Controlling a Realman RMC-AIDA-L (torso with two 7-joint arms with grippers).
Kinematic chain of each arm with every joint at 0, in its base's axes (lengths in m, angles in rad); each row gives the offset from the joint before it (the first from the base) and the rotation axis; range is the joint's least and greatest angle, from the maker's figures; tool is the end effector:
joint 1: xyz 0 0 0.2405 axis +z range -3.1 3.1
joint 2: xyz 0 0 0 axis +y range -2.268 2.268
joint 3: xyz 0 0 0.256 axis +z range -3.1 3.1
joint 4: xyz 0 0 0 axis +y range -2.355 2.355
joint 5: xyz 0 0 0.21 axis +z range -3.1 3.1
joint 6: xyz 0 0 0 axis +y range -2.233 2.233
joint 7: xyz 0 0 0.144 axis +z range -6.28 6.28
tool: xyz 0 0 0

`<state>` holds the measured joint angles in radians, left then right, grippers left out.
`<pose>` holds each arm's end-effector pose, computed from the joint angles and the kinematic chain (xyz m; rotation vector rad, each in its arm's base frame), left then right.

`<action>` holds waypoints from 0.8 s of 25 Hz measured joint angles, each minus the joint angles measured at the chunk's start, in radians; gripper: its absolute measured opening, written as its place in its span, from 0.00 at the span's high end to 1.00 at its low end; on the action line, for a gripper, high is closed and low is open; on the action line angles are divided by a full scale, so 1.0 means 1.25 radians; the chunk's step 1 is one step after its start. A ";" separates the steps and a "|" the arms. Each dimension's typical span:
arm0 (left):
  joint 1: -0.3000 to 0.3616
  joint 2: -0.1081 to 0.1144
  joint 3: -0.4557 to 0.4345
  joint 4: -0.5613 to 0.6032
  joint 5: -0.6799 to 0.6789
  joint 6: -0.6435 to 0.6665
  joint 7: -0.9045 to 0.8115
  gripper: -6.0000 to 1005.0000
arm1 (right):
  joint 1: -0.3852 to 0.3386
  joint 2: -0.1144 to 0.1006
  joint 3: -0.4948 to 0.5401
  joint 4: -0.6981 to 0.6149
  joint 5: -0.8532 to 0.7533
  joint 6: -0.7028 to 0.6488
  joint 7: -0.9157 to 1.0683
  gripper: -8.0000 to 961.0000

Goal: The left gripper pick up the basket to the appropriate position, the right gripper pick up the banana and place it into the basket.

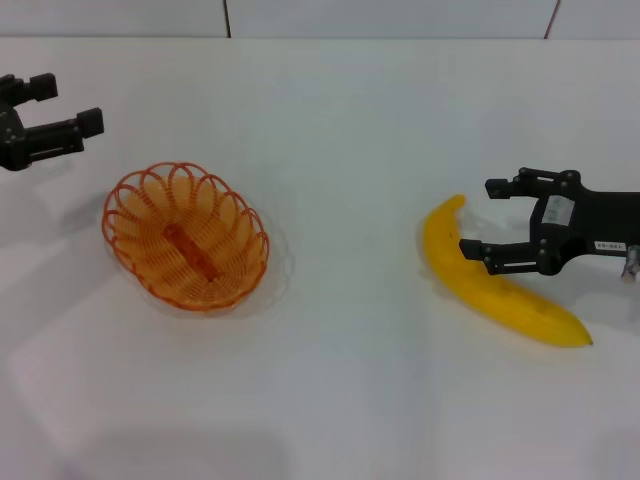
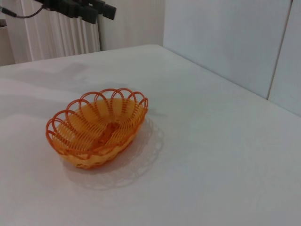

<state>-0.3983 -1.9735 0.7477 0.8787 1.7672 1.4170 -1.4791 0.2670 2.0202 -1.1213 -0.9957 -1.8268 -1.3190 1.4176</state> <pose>-0.2870 0.3505 0.0950 -2.3877 -0.5641 -0.6379 0.2876 0.3142 0.0221 -2.6555 0.4264 0.3398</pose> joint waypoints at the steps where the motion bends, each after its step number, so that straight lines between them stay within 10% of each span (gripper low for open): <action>1: -0.013 0.009 0.000 0.000 0.023 -0.003 -0.027 0.13 | 0.000 0.000 0.000 0.000 0.000 0.000 0.000 0.07; 7: -0.115 0.051 0.006 -0.009 0.205 -0.002 -0.202 0.13 | 0.001 0.001 0.000 -0.002 0.001 0.000 0.009 0.07; 20: -0.211 0.028 0.007 -0.017 0.452 -0.006 -0.292 0.13 | 0.010 0.001 -0.008 0.000 0.000 0.000 0.011 0.07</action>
<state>-0.6620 -1.9382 0.7566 0.8577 2.3321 1.4096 -1.8443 0.2797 2.0218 -1.1310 -0.9962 -1.8270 -1.3192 1.4313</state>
